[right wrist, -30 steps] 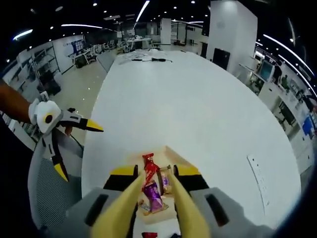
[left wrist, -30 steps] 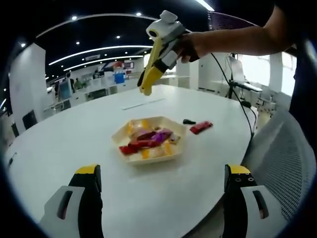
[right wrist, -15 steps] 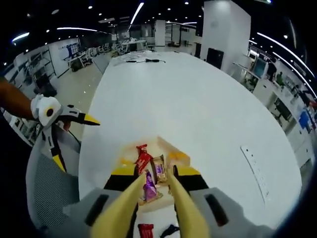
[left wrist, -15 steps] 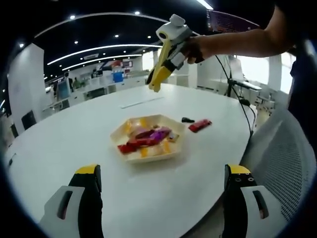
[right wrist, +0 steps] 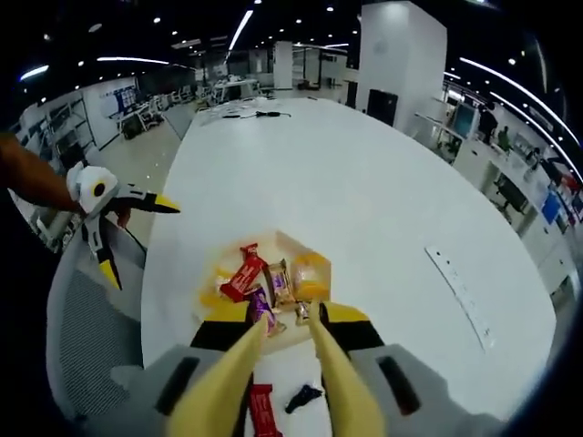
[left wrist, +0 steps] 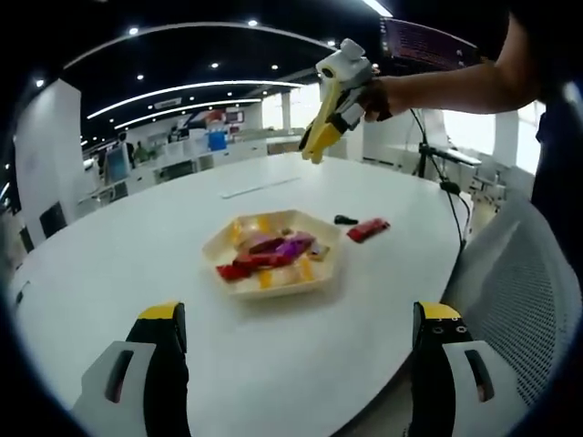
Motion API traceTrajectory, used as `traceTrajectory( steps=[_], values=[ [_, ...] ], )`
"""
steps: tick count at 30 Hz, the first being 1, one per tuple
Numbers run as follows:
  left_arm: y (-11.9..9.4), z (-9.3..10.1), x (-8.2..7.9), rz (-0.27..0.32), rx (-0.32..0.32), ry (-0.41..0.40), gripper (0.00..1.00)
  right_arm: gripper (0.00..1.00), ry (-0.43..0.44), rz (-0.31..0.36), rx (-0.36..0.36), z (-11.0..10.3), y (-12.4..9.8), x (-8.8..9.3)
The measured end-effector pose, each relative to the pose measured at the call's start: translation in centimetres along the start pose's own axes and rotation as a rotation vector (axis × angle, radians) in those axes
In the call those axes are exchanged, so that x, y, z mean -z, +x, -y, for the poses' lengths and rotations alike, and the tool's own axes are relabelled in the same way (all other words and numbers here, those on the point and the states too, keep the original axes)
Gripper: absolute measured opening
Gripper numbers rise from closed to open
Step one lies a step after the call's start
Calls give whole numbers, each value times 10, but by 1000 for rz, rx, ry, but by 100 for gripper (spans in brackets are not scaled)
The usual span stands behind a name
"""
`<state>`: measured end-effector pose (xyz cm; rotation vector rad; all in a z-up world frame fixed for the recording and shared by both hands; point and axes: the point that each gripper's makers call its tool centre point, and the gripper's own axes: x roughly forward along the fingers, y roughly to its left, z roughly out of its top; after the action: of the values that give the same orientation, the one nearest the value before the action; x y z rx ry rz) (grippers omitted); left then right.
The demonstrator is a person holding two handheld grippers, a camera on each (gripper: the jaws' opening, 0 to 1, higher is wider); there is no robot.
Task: Place the target food into the container with the food tongs after gripping and lifting it, then release it inside without dropping or visibly crushing the food.
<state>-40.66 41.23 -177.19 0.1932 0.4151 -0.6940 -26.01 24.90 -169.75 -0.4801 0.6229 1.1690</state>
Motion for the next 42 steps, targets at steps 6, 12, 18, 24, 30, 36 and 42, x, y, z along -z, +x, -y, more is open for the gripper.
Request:
traceTrajectory(
  steps=[6,12,18,24,30,36,42],
  values=[
    [0,3,0,-4,11,5,99,27,32,-11,27,9,-16,19],
    [1,4,1,-10,15,6,99,28,34,-12,51,15,-31,32],
    [1,3,1,-11,13,6,99,28,18,-1,57,12,-47,44],
    [1,4,2,-10,18,-3,99,28,20,7,77,12,-61,56],
    [0,5,-1,5,25,-16,99,29,32,30,95,12,-72,63],
    [1,7,0,3,39,-22,99,29,29,55,103,9,-82,68],
    [2,10,2,-6,51,-18,99,30,18,61,113,7,-89,73]
  ],
)
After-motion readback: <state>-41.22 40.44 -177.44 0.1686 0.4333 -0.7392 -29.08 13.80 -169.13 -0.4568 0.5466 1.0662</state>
